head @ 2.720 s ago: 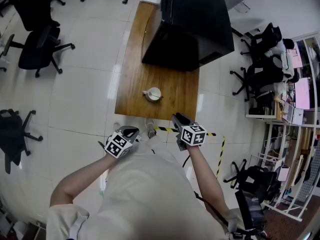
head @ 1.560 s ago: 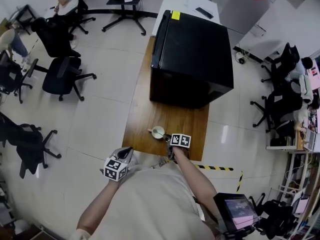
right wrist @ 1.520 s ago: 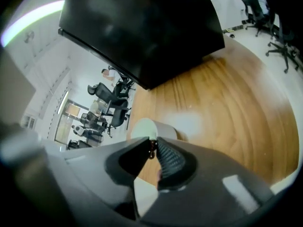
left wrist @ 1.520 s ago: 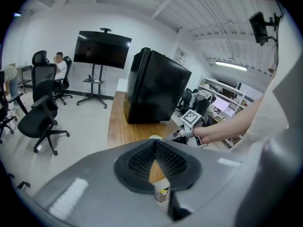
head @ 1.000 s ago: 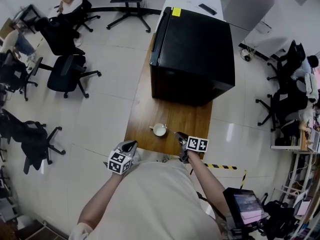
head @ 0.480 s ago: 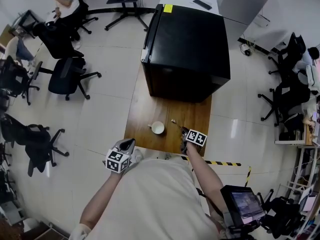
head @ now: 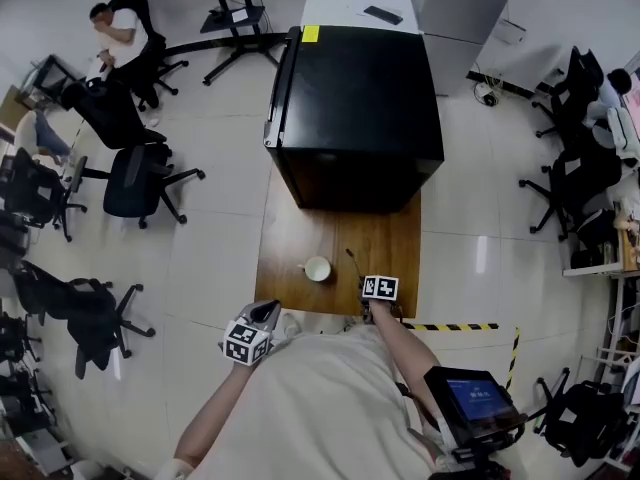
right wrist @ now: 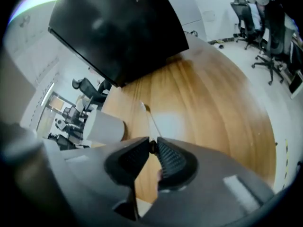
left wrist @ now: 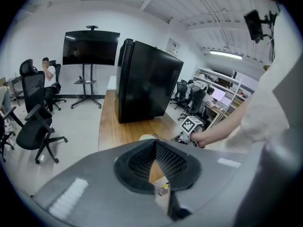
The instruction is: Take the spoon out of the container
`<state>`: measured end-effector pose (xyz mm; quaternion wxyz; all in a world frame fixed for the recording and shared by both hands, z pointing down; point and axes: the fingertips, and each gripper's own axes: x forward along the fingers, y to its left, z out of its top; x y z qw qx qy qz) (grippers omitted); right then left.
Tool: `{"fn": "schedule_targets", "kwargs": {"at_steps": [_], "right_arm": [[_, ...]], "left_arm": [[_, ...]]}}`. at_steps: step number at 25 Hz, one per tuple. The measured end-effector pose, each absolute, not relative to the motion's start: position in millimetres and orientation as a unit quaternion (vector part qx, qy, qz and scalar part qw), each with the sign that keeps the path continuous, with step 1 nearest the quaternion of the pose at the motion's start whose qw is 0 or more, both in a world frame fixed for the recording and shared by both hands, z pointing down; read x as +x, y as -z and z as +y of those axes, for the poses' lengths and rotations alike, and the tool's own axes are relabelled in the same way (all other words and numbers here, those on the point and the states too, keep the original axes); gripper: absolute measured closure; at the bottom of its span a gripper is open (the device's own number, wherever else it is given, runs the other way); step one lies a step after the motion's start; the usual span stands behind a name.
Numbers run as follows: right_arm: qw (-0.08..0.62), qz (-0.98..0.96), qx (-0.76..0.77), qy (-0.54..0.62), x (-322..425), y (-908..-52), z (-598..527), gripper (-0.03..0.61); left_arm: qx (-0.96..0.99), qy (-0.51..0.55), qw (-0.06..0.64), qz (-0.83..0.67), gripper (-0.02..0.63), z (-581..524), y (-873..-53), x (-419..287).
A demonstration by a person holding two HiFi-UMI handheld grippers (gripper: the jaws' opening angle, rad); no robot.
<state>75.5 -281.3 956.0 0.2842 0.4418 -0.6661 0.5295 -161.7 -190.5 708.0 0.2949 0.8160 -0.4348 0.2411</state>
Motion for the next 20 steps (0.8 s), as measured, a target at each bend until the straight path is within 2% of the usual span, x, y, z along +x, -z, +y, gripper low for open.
{"fn": "schedule_targets", "kwargs": {"at_steps": [3,7,9,10,16,20], "right_arm": [[0.328,-0.668,0.430,-0.511,84.0,-962.7,-273.9,0.532],[0.347,-0.680,0.412,-0.497,70.3,-964.0,-272.6,0.528],[0.343,-0.686,0.413,-0.492,68.2,-958.9,-275.4,0.431],[0.340,-0.687,0.421,-0.485,69.6,-954.4,-278.4,0.410],[0.354,-0.685,0.479,-0.420,86.1,-933.0,-288.9,0.393],[0.313,-0.646,0.514,-0.470,98.2,-916.0,-280.8,0.394]], "left_arm": [[0.821,-0.239,0.298,-0.424,0.615,-189.7,-711.9,-152.1],[0.818,-0.241,0.302,-0.425,0.615,-185.1,-710.4,-164.3],[0.816,-0.238,0.306,-0.429,0.615,-184.5,-709.8,-168.5],[0.816,-0.235,0.307,-0.429,0.615,-184.4,-709.8,-169.7],[0.825,-0.226,0.302,-0.422,0.615,-183.6,-706.2,-177.1],[0.828,-0.211,0.307,-0.419,0.615,-182.1,-708.7,-182.9]]}}
